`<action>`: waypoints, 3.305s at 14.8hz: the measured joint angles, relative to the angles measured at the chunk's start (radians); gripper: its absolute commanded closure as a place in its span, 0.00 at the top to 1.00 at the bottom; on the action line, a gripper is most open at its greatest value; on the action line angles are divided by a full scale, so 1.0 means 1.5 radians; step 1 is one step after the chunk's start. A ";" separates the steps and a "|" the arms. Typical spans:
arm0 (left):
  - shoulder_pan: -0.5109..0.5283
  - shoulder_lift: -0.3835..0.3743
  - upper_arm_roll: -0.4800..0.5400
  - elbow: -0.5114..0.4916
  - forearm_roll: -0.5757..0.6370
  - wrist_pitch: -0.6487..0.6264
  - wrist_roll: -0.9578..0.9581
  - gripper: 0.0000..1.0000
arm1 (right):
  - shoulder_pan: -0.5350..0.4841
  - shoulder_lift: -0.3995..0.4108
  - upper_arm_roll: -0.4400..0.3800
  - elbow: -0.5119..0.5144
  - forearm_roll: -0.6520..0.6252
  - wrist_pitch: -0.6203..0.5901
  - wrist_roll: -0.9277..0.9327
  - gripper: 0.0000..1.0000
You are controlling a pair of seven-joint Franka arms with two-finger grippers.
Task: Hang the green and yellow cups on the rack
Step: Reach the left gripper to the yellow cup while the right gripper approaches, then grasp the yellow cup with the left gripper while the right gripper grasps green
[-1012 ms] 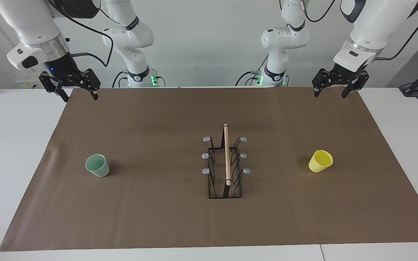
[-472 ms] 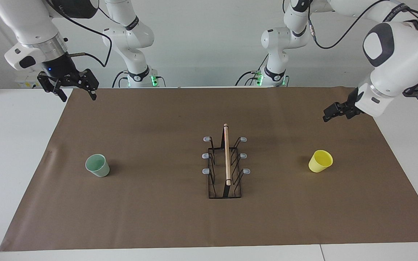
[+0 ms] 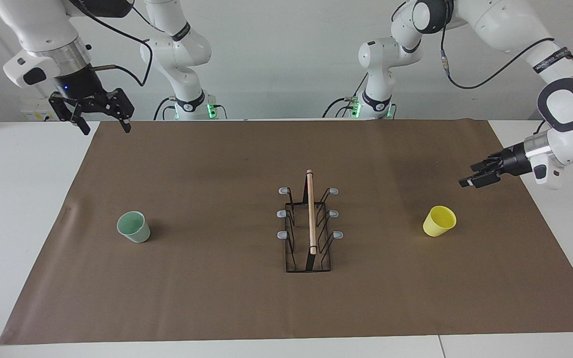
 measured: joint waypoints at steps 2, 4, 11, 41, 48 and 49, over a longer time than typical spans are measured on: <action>0.032 0.008 0.000 -0.059 -0.050 0.098 -0.082 1.00 | 0.011 -0.001 0.002 -0.002 0.000 0.000 -0.012 1.00; 0.050 0.010 0.000 -0.114 -0.115 0.172 -0.174 1.00 | 0.026 0.001 0.004 -0.008 -0.014 0.003 -0.036 1.00; 0.078 -0.004 -0.002 -0.281 -0.377 0.317 -0.271 1.00 | 0.038 0.078 0.006 -0.034 -0.102 0.085 -0.259 1.00; 0.099 0.009 -0.086 -0.432 -0.756 0.335 -0.099 1.00 | 0.170 0.299 0.005 -0.326 -0.851 0.404 -0.492 1.00; 0.099 0.024 -0.096 -0.432 -0.782 0.336 -0.064 1.00 | 0.124 0.299 0.004 -0.333 -0.941 0.405 -0.405 1.00; 0.099 0.026 -0.098 -0.432 -0.789 0.336 -0.058 1.00 | 0.122 0.299 0.004 -0.334 -0.949 0.405 -0.394 1.00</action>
